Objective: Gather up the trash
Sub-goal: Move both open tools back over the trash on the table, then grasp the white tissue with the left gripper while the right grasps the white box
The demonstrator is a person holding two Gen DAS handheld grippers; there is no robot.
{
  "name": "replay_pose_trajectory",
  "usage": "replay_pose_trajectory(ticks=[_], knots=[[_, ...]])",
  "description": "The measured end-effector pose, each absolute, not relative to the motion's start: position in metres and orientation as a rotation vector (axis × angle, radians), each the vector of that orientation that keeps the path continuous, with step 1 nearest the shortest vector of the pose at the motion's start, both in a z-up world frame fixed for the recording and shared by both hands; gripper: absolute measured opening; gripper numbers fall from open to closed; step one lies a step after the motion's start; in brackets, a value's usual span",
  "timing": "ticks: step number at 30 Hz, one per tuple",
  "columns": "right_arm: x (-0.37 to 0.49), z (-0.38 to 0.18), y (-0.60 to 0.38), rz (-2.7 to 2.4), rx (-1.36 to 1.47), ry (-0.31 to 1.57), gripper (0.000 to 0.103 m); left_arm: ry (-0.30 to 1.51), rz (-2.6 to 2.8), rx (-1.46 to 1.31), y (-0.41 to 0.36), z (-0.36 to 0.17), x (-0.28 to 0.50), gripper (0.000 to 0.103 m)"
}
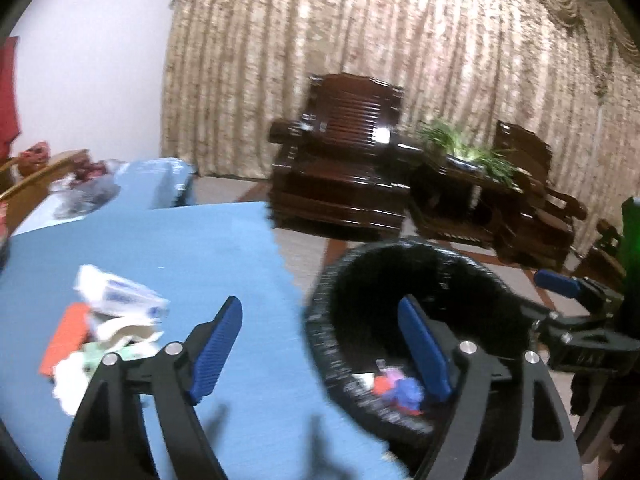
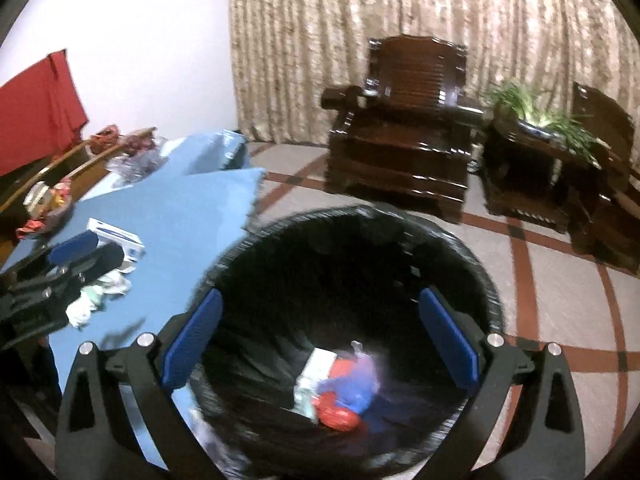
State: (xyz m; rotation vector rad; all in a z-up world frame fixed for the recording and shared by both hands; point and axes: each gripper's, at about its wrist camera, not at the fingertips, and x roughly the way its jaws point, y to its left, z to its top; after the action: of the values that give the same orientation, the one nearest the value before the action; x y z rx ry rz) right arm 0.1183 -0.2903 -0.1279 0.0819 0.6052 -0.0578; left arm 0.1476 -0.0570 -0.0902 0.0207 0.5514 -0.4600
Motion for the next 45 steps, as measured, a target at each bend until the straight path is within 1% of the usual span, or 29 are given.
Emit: replay_pose_trajectory(ticks=[9, 14, 22, 27, 35, 37, 38, 39, 40, 42, 45], knots=[[0.144, -0.124, -0.211, 0.129, 0.054, 0.588, 0.096, 0.570, -0.188, -0.002, 0.050, -0.103, 0.130, 0.080], [0.157, -0.131, -0.167, 0.225, 0.025, 0.597, 0.096, 0.598, -0.099, -0.016, 0.088, -0.116, 0.128, 0.079], [0.175, -0.147, -0.125, 0.287, -0.021, 0.625, 0.096, 0.634, -0.065, -0.036, 0.109, -0.139, 0.136, 0.076], [0.182, -0.156, -0.117, 0.295, -0.034, 0.644, 0.096, 0.664, -0.075, -0.044, 0.106, -0.154, 0.148, 0.073], [0.189, -0.164, -0.113, 0.301, -0.044, 0.661, 0.096, 0.708, -0.076, -0.063, 0.108, -0.176, 0.162, 0.070], [0.190, -0.166, -0.113, 0.301, -0.044, 0.664, 0.096, 0.722, -0.084, -0.068, 0.108, -0.181, 0.165, 0.063], [0.190, -0.166, -0.113, 0.301, -0.044, 0.665, 0.096, 0.731, -0.089, -0.071, 0.108, -0.182, 0.167, 0.055], [0.190, -0.167, -0.112, 0.302, -0.044, 0.667, 0.096, 0.739, -0.094, -0.076, 0.108, -0.183, 0.167, 0.041], [0.190, -0.167, -0.112, 0.302, -0.044, 0.667, 0.096, 0.749, -0.098, -0.082, 0.108, -0.185, 0.169, 0.036], [0.191, -0.168, -0.112, 0.302, -0.045, 0.669, 0.096, 0.746, -0.099, -0.088, 0.108, -0.185, 0.168, 0.028], [0.191, -0.168, -0.112, 0.302, -0.045, 0.669, 0.096, 0.734, -0.096, -0.078, 0.107, -0.181, 0.165, 0.023]])
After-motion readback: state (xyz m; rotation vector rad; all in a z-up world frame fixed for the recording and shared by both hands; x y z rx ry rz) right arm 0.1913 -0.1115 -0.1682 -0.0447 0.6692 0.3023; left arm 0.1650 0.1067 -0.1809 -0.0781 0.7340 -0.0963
